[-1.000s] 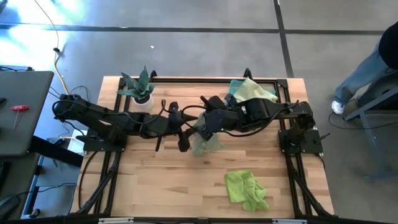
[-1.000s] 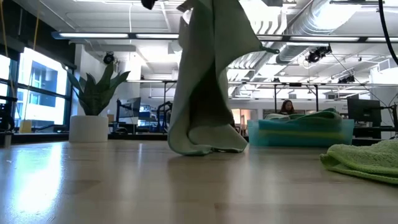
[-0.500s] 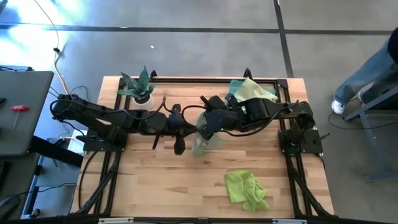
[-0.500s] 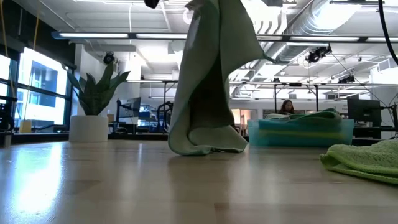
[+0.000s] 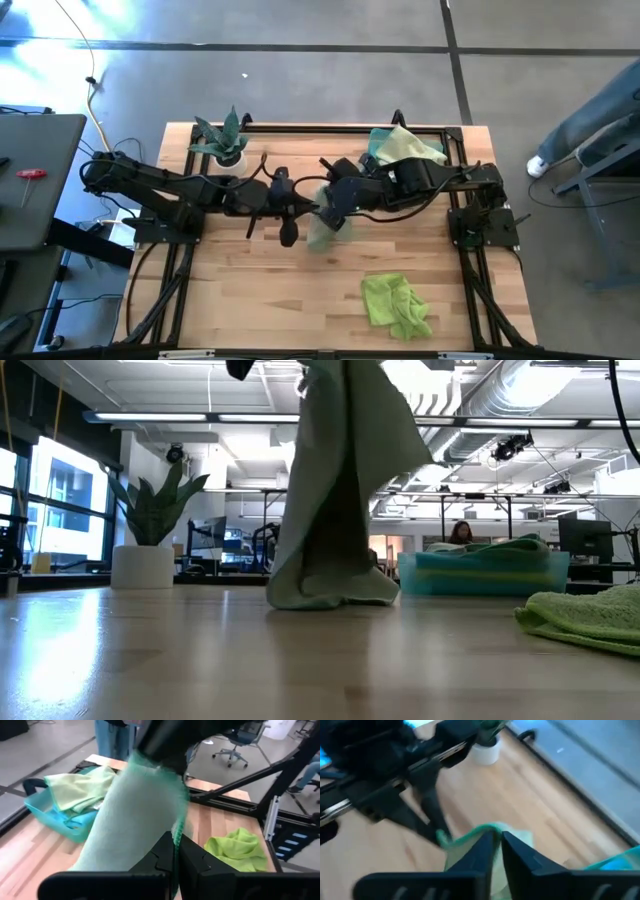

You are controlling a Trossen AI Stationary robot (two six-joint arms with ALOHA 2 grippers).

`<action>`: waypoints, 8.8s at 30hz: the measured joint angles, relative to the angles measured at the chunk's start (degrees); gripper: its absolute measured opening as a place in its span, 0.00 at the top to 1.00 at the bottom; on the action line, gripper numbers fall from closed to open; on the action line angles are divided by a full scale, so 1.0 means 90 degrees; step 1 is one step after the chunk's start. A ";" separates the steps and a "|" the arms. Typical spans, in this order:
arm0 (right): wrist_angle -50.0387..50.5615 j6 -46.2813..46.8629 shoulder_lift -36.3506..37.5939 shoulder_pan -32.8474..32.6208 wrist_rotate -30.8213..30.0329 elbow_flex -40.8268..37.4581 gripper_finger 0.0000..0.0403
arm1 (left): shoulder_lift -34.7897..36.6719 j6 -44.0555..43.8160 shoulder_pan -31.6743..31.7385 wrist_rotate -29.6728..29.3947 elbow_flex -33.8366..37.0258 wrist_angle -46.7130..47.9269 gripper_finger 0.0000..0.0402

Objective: Fold microfiber towels
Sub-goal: Fold the green microfiber cloth

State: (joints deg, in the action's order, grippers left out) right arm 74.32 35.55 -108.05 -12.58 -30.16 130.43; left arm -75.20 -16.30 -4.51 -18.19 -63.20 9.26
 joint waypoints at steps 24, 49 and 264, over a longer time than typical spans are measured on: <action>0.0398 0.1758 0.0078 -0.1494 -0.1534 -0.1593 0.57 | 0.0512 -0.0221 0.0525 0.0339 -0.0830 0.1226 1.00; -0.2598 -0.0774 0.0058 -0.0328 0.1184 -0.3010 0.58 | 0.0501 0.0219 0.1103 0.0400 -0.2220 0.3475 1.00; -0.3113 -0.4863 0.0466 0.0722 0.5524 -0.5930 1.00 | -0.1749 0.0354 0.0397 0.0990 0.0381 0.3925 1.00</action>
State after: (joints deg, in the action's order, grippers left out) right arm 46.30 -8.22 -103.85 -6.08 19.55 77.06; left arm -90.94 -13.12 -0.94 -9.28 -59.77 44.58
